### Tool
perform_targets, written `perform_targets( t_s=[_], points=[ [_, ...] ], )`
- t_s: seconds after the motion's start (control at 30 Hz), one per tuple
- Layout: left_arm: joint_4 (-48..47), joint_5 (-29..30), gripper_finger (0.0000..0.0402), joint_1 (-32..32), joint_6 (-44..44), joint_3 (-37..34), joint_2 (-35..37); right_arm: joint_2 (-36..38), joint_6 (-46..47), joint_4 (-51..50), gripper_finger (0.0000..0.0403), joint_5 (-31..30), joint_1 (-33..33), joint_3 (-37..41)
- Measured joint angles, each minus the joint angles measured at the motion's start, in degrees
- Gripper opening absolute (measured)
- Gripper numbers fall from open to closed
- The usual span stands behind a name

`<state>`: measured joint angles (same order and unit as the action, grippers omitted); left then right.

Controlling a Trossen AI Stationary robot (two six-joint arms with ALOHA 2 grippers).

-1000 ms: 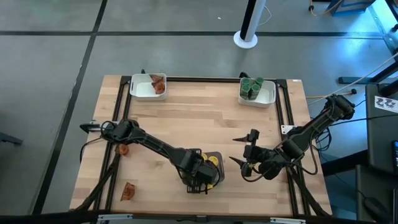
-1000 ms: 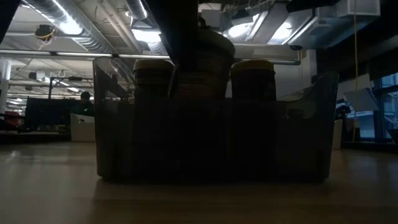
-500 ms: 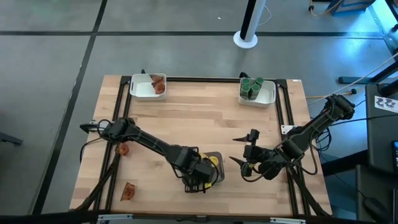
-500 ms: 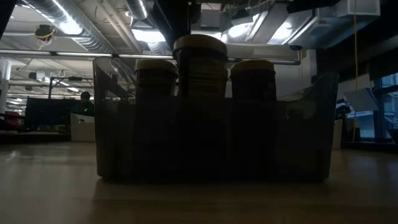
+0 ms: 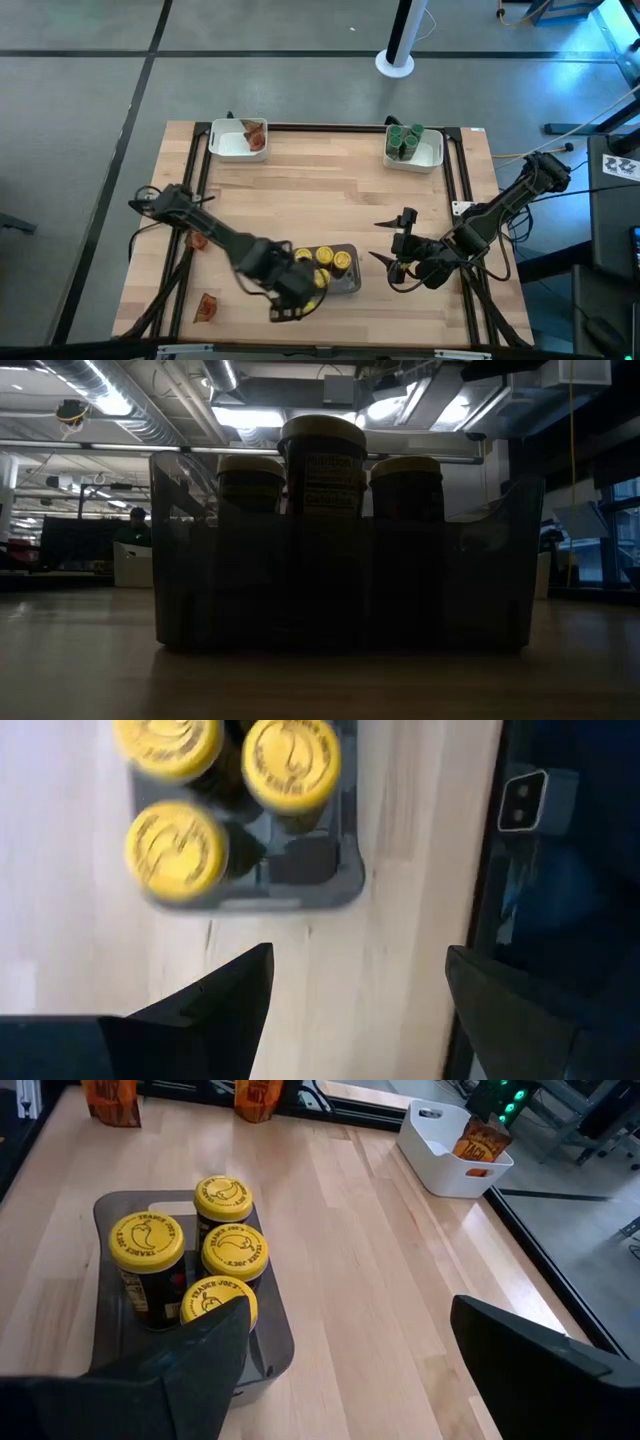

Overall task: Sort spices by type
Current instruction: Put the bottom orange seasoning bag into the left white bin

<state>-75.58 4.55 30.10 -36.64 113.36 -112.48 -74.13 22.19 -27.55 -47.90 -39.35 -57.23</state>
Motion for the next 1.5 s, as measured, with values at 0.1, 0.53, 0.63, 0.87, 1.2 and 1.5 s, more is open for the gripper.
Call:
perform_targets(
  t_s=[0.1,0.53,0.63,0.87,1.2,1.5],
  points=[
    [-3.1,2.7,0.028,2.6,-4.9,0.0,2.2,0.0,0.0,0.0,0.0344,0.0,0.0,0.0],
    [-14.3,0.4,0.028,14.6,-34.2,-2.9,5.8,0.0,0.3,0.3,0.0344,0.0,0.0,0.0],
    [-14.4,-0.3,0.028,17.2,-41.2,-4.4,7.1,0.0,0.3,0.5,0.0344,0.0,0.0,0.0],
    [-14.4,-0.7,0.028,23.4,-58.5,-12.0,12.7,0.0,0.4,0.5,0.0344,1.0,0.0,0.0],
    [-14.4,-9.9,0.028,28.0,-77.0,-20.1,16.3,0.0,0.5,0.5,0.0344,1.0,0.0,0.0],
    [-7.2,-10.7,0.028,27.6,-75.4,-27.5,16.5,0.0,0.5,0.5,0.0344,1.0,0.0,0.0]
  ],
)
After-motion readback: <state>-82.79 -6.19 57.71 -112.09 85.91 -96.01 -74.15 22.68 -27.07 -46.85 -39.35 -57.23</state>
